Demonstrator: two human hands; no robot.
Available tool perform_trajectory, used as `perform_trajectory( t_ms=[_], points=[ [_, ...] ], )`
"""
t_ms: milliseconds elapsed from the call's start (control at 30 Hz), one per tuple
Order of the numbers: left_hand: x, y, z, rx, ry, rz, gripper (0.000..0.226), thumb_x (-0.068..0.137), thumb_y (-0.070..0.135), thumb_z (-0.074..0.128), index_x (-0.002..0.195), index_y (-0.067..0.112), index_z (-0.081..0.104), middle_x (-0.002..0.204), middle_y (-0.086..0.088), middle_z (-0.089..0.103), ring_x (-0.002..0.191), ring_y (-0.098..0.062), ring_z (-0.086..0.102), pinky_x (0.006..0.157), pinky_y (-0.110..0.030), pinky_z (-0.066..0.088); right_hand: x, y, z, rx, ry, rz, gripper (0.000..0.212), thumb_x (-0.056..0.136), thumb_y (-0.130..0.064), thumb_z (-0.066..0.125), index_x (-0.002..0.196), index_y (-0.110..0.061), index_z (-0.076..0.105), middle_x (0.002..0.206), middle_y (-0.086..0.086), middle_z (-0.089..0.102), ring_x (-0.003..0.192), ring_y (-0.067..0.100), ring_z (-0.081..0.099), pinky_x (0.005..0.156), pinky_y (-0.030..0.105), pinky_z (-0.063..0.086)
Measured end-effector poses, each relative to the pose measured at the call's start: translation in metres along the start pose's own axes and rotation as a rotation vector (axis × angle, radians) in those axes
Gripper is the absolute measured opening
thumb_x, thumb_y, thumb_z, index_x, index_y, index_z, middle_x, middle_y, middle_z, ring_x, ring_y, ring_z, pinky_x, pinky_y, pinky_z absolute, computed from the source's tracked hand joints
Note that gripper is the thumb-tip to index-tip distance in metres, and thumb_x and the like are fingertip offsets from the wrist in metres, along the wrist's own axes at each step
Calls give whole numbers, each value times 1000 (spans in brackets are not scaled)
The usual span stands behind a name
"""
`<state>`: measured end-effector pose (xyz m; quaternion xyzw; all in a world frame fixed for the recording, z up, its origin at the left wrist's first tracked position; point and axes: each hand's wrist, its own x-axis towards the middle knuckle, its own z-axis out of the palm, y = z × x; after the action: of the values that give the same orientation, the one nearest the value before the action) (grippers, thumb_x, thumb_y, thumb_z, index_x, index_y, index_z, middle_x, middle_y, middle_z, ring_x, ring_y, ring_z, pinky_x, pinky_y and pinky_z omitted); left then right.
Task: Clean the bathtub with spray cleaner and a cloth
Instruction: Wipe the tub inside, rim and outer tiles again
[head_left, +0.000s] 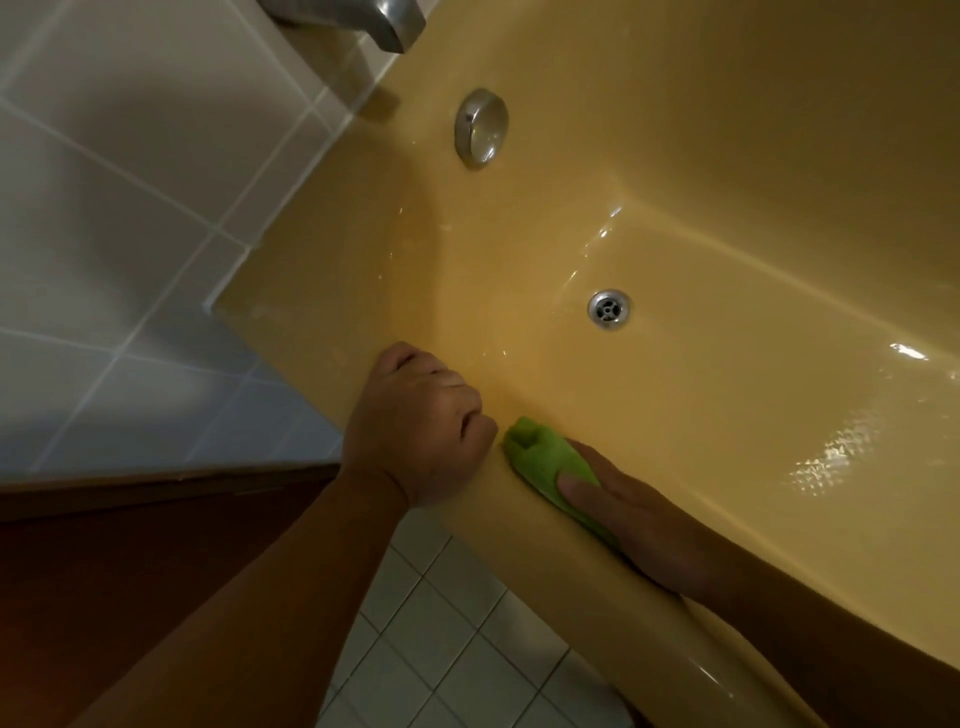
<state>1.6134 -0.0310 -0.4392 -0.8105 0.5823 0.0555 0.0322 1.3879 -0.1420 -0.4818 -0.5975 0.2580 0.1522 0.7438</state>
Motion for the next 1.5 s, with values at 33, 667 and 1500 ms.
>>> perform_trajectory(
  t_ms=[33,667,1500],
  points=[
    [0,0,-1,7,-9,-4,43,91,38,39,68,22,72,73,7,69,82,-19,54,101,-39,33,-1,6,-5,7,-4,17,58,84,-84,40,139,-66,34,143,-41,45,129,-16,45,108,16,36],
    [10,-19,-1,15,-8,0,39,89,33,41,72,22,74,78,6,72,89,-22,60,118,-43,27,41,-18,7,-10,1,-51,39,100,-67,43,139,-66,36,141,-38,46,130,-11,46,110,21,36],
    [26,-48,-3,-118,83,15,27,86,22,52,84,15,78,84,0,75,104,-26,66,120,-52,29,89,-24,7,-32,27,-41,48,103,-60,34,150,-55,36,148,-34,41,132,-8,41,101,5,29]
  ],
)
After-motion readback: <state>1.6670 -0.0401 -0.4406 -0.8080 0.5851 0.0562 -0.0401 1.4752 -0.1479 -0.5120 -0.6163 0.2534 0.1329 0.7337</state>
